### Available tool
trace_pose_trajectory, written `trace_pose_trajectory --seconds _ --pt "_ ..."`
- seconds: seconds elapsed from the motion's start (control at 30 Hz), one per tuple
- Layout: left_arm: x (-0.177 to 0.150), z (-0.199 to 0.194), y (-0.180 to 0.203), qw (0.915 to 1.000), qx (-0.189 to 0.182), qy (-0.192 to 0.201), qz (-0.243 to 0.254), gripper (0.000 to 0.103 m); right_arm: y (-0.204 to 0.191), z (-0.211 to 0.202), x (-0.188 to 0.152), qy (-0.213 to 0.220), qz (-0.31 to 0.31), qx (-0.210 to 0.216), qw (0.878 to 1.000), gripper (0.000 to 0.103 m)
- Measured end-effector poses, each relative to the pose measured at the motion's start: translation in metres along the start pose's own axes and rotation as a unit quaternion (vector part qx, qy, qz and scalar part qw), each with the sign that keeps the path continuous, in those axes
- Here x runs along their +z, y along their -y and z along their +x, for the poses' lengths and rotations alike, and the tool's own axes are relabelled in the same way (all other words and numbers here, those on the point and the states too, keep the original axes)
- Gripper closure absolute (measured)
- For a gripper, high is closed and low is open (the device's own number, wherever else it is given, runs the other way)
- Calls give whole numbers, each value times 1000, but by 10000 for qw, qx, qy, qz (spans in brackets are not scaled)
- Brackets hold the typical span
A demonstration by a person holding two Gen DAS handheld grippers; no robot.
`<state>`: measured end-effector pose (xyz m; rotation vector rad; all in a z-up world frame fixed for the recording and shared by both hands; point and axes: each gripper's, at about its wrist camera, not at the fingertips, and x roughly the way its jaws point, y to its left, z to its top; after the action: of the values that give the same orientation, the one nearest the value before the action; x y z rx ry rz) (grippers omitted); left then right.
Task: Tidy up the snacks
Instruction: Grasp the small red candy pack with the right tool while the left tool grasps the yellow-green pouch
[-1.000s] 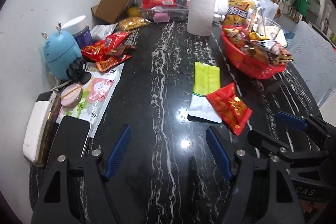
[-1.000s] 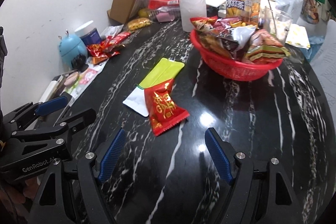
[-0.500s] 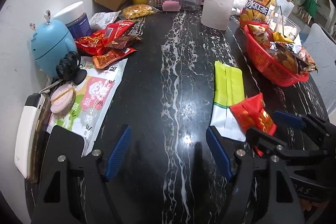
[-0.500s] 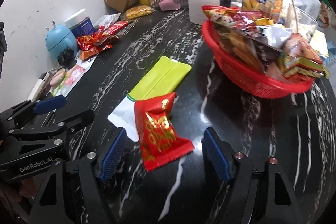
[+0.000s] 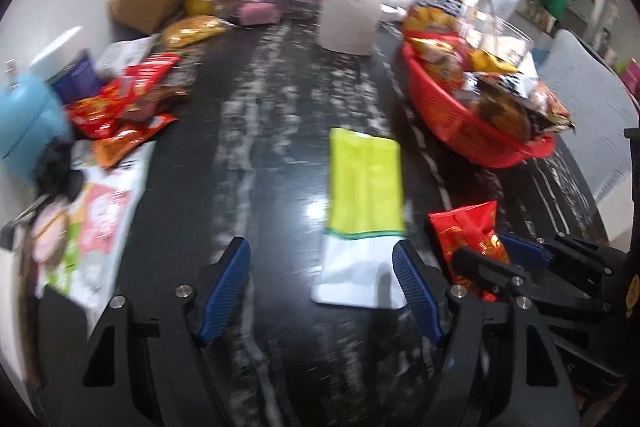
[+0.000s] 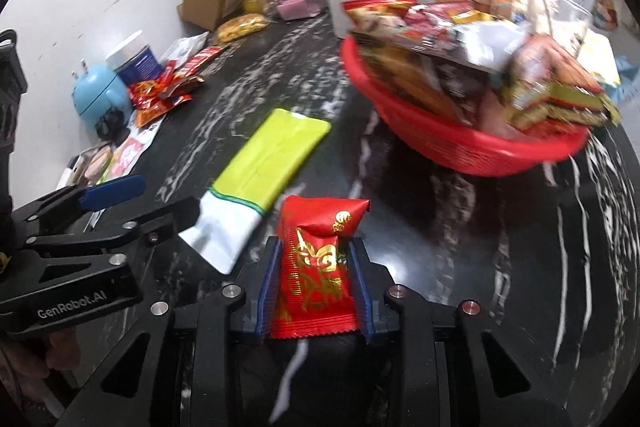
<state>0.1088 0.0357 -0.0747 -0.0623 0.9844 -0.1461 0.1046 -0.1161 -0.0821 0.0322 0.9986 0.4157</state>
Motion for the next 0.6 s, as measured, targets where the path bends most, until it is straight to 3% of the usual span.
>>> trace_pose_trajectory --seconds 0.3,0.33,0.37,0.4,0.6 --pt "4 21 27 9991 -109 -217 334 30 24 -12 -10 21 346 -150 9993 71" --pt "3 21 28 9991 -109 -193 367 36 25 -13 -11 22 358 -165 9992 71" --pt "3 20 30 9990 -98 -162 398 51 26 -14 -11 24 371 -175 9992 71" --pt "1 20 30 9991 -54 -137 409 56 26 -14 -12 27 382 -181 9991 70" --pt "-12 12 37 9981 -174 -194 559 57 29 -19 -17 36 425 -225 9988 70"
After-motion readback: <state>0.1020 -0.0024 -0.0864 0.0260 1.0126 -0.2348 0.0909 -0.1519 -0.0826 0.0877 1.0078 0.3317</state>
